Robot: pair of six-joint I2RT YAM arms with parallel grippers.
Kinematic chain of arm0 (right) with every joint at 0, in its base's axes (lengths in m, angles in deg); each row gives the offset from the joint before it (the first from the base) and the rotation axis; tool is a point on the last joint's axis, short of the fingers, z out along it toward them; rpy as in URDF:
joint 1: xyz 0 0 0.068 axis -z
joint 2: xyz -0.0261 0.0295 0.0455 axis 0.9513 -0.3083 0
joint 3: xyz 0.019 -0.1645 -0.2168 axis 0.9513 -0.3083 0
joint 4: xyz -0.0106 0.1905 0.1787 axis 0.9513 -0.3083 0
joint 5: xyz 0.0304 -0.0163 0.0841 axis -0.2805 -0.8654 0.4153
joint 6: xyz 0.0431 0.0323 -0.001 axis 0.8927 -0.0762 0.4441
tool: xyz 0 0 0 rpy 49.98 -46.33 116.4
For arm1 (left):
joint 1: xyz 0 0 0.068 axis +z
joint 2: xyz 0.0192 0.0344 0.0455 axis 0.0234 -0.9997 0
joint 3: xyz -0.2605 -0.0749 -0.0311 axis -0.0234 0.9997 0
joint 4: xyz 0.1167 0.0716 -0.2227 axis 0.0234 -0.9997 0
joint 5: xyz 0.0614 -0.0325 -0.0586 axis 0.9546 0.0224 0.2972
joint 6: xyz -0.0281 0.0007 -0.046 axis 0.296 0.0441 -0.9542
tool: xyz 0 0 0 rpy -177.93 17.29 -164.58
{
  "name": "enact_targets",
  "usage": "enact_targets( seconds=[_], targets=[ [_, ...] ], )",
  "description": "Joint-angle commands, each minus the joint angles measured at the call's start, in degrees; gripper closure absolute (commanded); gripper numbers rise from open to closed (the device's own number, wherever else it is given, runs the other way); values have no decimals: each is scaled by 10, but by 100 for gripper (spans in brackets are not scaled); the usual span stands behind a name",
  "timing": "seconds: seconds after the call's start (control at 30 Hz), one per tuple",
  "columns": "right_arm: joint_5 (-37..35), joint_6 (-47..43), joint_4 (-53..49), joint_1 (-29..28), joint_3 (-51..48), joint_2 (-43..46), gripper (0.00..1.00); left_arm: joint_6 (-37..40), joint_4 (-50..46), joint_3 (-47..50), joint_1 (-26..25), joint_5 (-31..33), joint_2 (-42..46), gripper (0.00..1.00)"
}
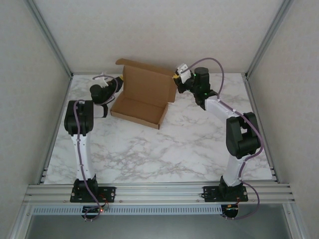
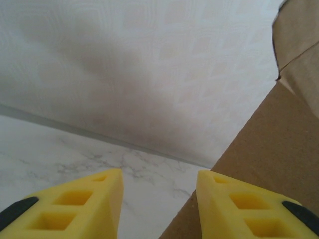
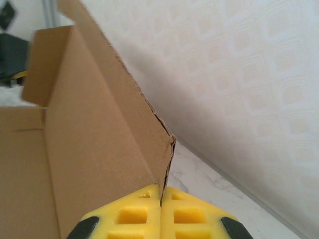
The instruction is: Fold the paper box
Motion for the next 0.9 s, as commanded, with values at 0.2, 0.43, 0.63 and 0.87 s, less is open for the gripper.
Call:
enact_targets(
  seconds=[0.2,0.43,0.63,0.87],
  targets=[
    [-277,122,77,-114,17,-61,100,25,87,105,-57,-23,95,57],
    [-389,111,92,-139,25,-76,100,42,91,182,-70,6,156,54],
    [-374,93,122,-120,-13,-50,100,132,16,280,-70,66,283,48],
    [-313,86,156,-108,-59,-23,100,270,-105,337,-69,106,436,48]
  ],
)
